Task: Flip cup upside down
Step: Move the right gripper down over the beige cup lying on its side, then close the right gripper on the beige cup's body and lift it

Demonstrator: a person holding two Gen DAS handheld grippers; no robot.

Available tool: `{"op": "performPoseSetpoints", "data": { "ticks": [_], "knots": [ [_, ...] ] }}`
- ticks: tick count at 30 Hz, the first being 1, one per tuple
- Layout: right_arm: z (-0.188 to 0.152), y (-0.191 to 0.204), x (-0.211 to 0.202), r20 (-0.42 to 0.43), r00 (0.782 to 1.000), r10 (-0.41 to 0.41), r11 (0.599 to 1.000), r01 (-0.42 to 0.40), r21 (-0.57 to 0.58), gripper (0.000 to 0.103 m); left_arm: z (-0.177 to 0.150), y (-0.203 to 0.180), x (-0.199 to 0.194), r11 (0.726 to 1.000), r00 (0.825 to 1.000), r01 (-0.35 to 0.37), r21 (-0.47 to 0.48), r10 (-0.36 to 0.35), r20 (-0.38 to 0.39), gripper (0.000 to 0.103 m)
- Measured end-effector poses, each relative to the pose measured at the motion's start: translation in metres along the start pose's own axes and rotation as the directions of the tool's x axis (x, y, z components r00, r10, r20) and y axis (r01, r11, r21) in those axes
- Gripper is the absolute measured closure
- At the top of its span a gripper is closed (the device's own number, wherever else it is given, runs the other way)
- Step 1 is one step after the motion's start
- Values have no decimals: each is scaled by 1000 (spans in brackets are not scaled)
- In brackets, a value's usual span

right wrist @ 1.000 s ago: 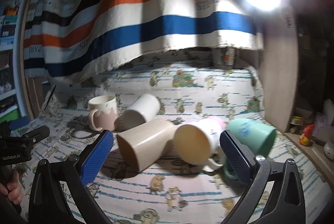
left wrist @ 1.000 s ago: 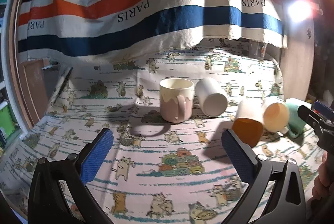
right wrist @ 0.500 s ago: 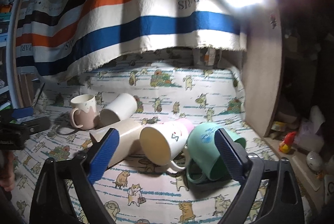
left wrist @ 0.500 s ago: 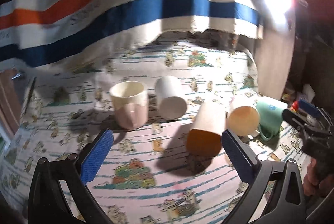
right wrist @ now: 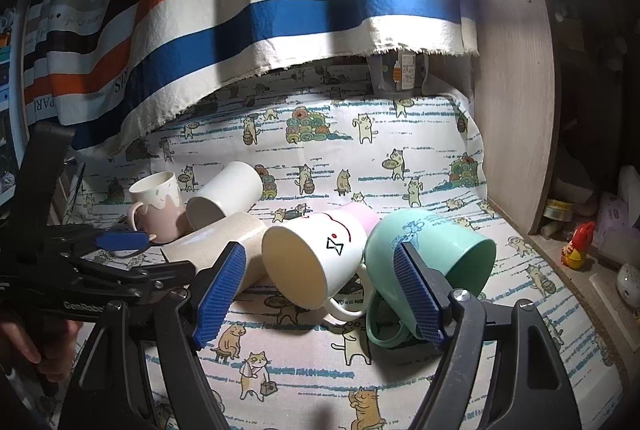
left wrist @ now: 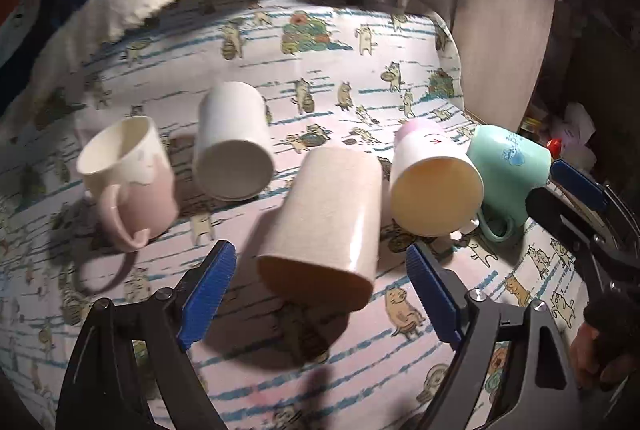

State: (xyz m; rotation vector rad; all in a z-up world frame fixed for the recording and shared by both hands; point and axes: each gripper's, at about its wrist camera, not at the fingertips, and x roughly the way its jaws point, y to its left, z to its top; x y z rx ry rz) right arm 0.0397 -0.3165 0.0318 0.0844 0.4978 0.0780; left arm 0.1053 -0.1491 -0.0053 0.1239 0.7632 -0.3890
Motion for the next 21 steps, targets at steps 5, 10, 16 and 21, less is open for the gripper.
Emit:
{"op": "performPoseSetpoints", "data": {
  "ticks": [5, 10, 16, 21],
  "knots": [
    [-2, -1, 4, -10, 1000, 8, 1000, -8, 6, 25, 1, -7, 18, 999, 999, -35, 23, 35, -33, 19],
    [0, 0, -1, 6, 1000, 1, 1000, -1, -3, 25, -1, -6, 29, 998, 997, -57, 40, 59, -51, 24],
    [-2, 1, -2, -3, 1000, -9, 1000, 9, -11, 25, -9, -2, 18, 999, 999, -37, 32, 38, -30, 31],
    [-7, 4, -2, -21, 1000, -8, 1000, 7, -7, 25, -24, -5, -5, 996, 997, -74, 46, 73, 23, 32]
  ]
}}
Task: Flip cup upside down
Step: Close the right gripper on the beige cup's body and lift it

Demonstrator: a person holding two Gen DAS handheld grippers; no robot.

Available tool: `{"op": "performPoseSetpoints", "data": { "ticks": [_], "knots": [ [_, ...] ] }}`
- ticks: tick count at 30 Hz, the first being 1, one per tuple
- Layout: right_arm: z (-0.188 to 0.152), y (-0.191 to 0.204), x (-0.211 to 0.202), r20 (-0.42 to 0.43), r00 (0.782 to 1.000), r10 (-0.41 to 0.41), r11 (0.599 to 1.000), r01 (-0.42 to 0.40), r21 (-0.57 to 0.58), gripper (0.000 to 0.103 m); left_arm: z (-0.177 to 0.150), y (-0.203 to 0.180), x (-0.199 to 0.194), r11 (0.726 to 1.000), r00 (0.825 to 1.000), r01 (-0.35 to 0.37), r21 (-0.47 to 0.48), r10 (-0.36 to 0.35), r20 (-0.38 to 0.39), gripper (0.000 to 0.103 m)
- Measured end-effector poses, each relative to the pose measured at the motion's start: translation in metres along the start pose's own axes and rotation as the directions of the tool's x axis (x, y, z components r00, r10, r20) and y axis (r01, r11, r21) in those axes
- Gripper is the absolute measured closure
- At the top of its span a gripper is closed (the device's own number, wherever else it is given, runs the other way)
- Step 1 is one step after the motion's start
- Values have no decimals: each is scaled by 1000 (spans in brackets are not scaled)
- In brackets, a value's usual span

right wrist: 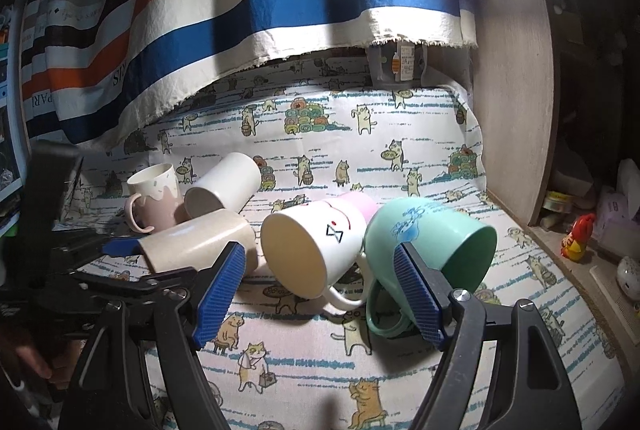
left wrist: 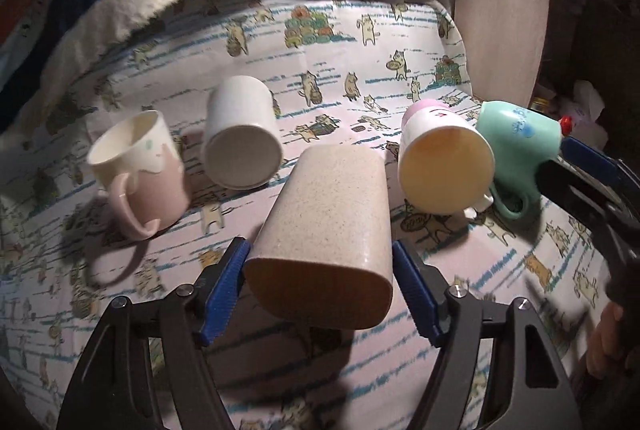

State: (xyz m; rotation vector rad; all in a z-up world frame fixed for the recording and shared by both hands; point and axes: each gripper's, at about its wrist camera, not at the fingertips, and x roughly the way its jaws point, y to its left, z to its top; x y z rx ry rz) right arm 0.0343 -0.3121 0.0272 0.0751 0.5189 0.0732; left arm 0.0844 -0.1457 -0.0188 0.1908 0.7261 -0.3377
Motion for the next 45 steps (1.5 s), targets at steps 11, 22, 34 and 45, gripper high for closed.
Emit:
{"op": "performPoseSetpoints", "data": {
  "ticks": [11, 22, 34, 45],
  "knots": [
    [1, 29, -9, 11, 1000, 14, 998, -13, -55, 25, -35, 17, -39, 997, 997, -68, -31, 69, 33, 32],
    [3, 51, -10, -4, 1000, 30, 996, -31, -83, 22, -63, 33, -51, 998, 998, -58, -30, 58, -5, 18],
    [32, 113, 43, -133, 976, 172, 966, -194, -168, 20, -78, 53, -51, 989, 990, -141, -41, 141, -4, 13],
    [27, 140, 105, -336, 902, 272, 935, -331, -130, 65, -86, 93, -54, 971, 980, -198, -135, 199, -10, 14]
  ]
}}
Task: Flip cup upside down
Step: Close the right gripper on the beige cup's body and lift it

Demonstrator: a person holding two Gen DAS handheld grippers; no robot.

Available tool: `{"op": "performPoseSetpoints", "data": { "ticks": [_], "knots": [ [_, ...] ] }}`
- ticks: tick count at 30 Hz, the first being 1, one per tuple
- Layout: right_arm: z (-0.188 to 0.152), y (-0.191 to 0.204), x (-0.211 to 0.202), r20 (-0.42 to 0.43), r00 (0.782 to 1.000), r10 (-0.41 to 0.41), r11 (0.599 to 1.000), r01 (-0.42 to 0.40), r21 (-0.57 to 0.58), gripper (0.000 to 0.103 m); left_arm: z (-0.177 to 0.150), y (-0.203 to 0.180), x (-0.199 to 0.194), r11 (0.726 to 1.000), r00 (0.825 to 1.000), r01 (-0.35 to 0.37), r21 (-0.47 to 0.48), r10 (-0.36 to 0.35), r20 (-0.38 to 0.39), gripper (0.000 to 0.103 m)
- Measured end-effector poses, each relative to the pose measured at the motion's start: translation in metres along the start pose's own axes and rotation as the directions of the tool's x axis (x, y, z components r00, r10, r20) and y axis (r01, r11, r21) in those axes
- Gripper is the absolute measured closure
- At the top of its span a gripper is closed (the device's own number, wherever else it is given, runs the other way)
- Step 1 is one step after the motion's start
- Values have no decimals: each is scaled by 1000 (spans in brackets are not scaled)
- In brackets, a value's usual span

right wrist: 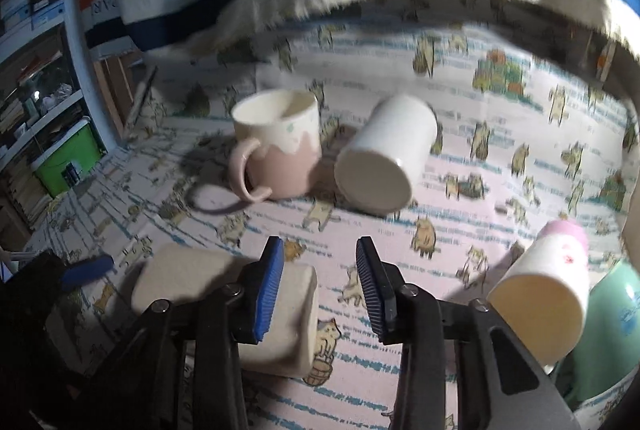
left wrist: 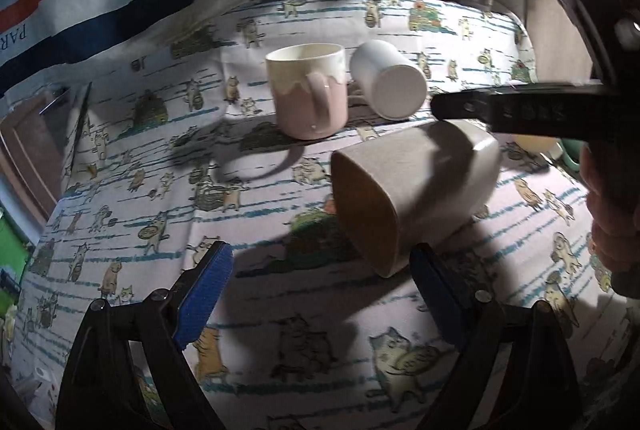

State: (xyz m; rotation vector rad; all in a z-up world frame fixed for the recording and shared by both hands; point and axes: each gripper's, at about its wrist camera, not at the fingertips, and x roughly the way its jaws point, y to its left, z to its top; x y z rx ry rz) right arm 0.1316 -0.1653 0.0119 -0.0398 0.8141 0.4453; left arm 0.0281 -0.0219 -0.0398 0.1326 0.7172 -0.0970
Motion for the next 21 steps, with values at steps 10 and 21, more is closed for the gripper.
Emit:
{"op": "performPoseSetpoints", "data": {
  "ticks": [10, 21],
  "knots": [
    [-11, -11, -22, -5, 1000, -21, 1000, 21, -13, 65, 9, 10, 7, 1000, 1000, -15, -5, 15, 21, 16],
    [-35, -12, -15, -66, 997, -34, 999, 32, -27, 65, 18, 12, 13, 999, 1000, 26, -27, -27, -8, 39]
  ]
}}
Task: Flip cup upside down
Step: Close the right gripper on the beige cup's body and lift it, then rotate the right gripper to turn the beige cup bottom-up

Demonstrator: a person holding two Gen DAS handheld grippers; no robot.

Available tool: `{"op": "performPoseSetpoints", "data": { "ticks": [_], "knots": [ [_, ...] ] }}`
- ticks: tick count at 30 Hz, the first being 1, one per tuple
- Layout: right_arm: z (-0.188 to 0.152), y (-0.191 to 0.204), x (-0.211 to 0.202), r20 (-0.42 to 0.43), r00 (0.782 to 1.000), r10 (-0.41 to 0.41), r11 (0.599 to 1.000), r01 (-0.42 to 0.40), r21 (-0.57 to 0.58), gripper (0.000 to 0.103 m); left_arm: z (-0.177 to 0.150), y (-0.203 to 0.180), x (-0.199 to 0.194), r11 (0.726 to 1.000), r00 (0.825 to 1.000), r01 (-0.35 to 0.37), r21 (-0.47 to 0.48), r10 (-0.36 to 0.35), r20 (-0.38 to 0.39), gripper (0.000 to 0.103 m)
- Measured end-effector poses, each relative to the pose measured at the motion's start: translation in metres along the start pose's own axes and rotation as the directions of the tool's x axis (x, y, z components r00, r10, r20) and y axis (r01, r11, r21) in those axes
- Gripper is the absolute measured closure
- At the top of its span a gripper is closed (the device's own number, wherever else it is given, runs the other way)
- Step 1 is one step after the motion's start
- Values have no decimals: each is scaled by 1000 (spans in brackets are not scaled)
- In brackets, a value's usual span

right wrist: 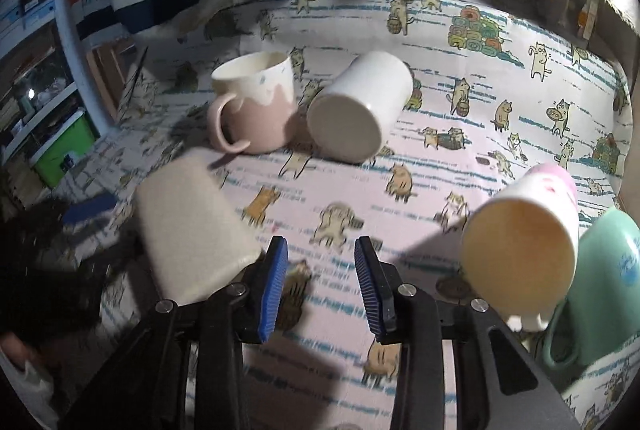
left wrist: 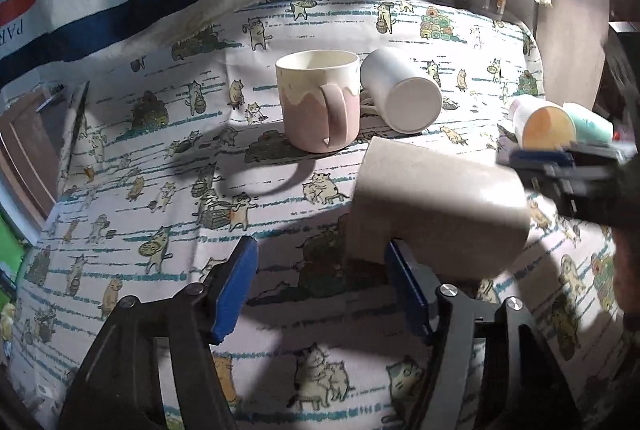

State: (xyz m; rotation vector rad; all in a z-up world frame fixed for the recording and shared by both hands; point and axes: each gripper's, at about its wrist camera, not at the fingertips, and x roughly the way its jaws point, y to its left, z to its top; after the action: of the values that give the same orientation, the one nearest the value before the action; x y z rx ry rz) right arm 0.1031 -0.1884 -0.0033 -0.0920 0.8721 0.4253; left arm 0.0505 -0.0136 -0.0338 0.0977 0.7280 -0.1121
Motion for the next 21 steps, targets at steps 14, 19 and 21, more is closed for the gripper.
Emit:
{"op": "performPoseSetpoints", "data": {
  "ticks": [14, 19, 21],
  "knots": [
    [-18, 28, -18, 27, 998, 53, 998, -52, -35, 65, 13, -2, -2, 999, 999, 34, -15, -34, 20, 44],
    [-19, 27, -22, 33, 998, 50, 998, -49, -29, 65, 11, -4, -5, 999, 999, 33, -2, -33, 21, 43],
    [-18, 24, -25, 42, 998, 38, 999, -37, -16, 65, 9, -7, -6, 999, 999, 45, -3, -45, 21, 43]
  ]
}}
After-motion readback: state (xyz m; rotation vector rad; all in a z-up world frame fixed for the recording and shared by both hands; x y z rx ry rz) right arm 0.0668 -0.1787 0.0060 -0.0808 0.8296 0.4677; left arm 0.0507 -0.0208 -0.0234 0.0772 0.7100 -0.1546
